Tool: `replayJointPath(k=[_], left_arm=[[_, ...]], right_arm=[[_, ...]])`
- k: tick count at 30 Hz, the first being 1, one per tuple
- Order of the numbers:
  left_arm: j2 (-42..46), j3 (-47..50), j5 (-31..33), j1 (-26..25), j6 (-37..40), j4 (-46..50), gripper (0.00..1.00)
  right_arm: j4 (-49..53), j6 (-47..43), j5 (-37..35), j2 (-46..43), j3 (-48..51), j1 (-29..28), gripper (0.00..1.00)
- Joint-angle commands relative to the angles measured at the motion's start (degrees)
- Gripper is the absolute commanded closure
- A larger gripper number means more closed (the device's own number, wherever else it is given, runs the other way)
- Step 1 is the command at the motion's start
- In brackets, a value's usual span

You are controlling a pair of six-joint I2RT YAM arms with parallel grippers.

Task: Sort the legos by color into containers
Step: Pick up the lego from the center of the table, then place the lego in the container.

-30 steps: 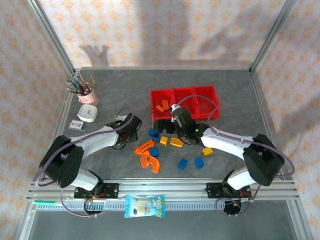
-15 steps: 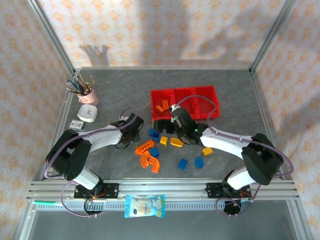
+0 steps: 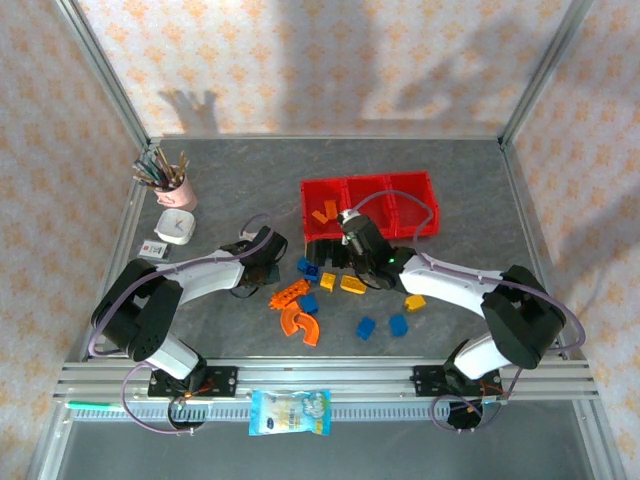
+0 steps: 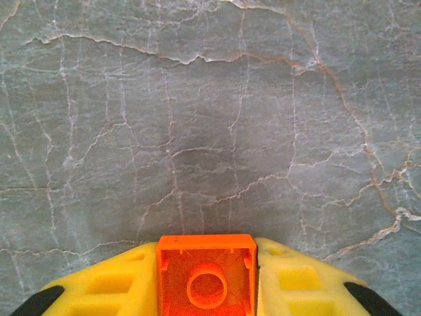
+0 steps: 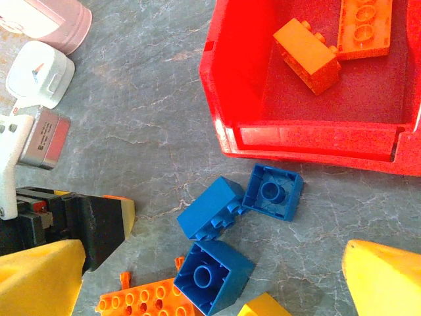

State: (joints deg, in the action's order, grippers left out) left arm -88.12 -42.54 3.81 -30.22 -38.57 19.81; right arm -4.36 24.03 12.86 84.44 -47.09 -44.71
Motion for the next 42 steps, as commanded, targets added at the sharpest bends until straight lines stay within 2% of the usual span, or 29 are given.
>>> replayJointPath(k=[1, 7, 16, 23, 35, 39, 42], left_arm=[[1.30, 0.22, -0.47, 0.36, 0.77, -0.04, 0.71], [4.70, -2.60, 0.10, 0.29, 0.58, 2.51, 0.73], [5.40, -16.50, 1.64, -1.80, 1.68, 5.85, 0.74], [-5.85, -34.26, 3.31, -4.48, 3.86, 7.86, 0.74], [-31.11, -62.14, 7.66, -4.70, 8.39, 15.17, 0.73], [-36.42, -66.84, 7.96, -4.68, 9.05, 17.08, 0.70], [-39.06, -68.52, 8.40, -4.68, 9.04, 18.24, 0.63]], right_arm=[[-0.32, -0.11, -1.46, -0.11, -1.39, -0.05, 0.00], [1.49, -1.00, -1.88, -2.10, -2.87, 1.32, 0.00], [3.68, -2.69, -0.94, -3.74, -4.49, 6.43, 0.00], [4.80, -3.75, -1.86, -4.36, -4.77, 9.64, 0.00], [4.19, -1.61, -1.21, -3.93, -3.56, 16.79, 0.00], [4.56, -2.39, -1.83, -4.45, -3.36, 17.29, 0.00], [5.40, -3.02, -2.37, -4.90, -3.86, 17.33, 0.00]])
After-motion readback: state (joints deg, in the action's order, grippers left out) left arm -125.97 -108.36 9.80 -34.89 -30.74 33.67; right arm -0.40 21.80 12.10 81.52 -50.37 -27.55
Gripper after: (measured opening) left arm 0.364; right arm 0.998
